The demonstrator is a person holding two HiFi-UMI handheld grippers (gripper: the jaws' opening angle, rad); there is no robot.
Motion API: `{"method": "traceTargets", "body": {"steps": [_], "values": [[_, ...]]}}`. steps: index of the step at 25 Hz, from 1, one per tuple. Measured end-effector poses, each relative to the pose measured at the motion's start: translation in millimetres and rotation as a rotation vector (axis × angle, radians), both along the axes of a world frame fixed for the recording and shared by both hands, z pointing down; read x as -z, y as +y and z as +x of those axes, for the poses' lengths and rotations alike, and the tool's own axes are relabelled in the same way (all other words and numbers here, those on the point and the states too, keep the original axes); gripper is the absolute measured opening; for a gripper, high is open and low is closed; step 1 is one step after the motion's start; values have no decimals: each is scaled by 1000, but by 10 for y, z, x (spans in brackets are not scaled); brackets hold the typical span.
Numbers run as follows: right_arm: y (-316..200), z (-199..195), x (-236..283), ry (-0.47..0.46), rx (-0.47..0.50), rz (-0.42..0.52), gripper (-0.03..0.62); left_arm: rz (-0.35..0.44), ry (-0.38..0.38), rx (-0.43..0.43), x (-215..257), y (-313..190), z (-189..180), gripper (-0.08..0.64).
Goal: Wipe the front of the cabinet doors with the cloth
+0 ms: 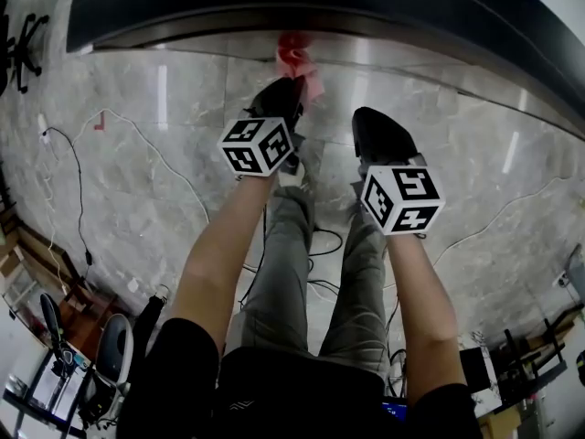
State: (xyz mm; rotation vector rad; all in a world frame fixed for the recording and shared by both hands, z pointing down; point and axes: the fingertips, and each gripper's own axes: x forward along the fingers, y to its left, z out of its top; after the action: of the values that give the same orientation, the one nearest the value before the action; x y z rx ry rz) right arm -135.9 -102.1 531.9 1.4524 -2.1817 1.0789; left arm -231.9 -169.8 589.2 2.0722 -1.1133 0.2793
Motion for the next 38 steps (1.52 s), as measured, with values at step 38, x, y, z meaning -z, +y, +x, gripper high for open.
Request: {"method": "traceTargets", "body": {"steps": [38], "values": [[905, 1852, 539, -4, -77, 24, 40, 28, -52, -187, 755, 992, 1658, 32]]}}
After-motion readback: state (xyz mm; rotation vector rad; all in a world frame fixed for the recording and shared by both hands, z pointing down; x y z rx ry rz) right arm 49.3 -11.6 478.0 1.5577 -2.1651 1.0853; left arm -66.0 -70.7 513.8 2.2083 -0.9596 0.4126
